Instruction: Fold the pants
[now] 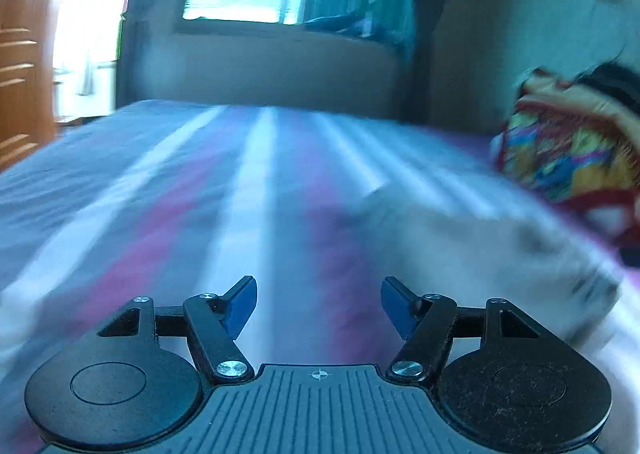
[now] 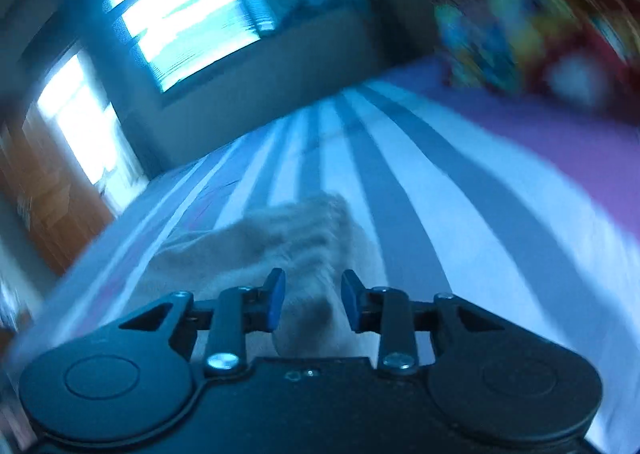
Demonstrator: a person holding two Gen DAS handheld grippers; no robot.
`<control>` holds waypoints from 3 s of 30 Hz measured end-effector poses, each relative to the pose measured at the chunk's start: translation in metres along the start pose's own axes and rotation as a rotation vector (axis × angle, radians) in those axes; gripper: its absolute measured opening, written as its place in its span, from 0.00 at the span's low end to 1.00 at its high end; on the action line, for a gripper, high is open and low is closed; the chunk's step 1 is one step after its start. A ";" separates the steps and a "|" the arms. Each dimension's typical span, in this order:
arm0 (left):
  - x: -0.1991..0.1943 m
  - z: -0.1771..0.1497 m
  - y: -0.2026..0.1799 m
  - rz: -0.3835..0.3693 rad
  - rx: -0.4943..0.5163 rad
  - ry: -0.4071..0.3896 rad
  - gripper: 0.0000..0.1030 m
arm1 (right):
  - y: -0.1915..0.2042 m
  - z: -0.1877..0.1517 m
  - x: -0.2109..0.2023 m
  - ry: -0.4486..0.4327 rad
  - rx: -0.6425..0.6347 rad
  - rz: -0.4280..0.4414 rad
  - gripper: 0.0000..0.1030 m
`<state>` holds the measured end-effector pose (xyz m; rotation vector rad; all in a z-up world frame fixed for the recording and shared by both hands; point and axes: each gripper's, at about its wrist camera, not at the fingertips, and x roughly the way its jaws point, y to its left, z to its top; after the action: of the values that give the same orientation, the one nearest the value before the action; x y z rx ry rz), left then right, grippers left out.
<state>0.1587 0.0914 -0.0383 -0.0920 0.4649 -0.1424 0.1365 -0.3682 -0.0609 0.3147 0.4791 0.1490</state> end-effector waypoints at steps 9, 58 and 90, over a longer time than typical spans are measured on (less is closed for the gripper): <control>0.084 0.007 -0.046 0.006 0.069 0.204 0.69 | 0.025 -0.015 0.066 0.157 -0.324 -0.143 0.53; 0.144 0.045 -0.067 0.053 0.283 0.308 0.90 | 0.012 0.028 0.112 0.304 -0.160 -0.129 0.80; 0.103 -0.031 0.050 -0.471 -0.341 0.335 0.79 | -0.079 -0.021 0.072 0.307 0.442 0.253 0.82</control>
<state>0.2418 0.1230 -0.1174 -0.5193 0.7948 -0.5459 0.1946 -0.4220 -0.1357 0.7935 0.7768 0.3422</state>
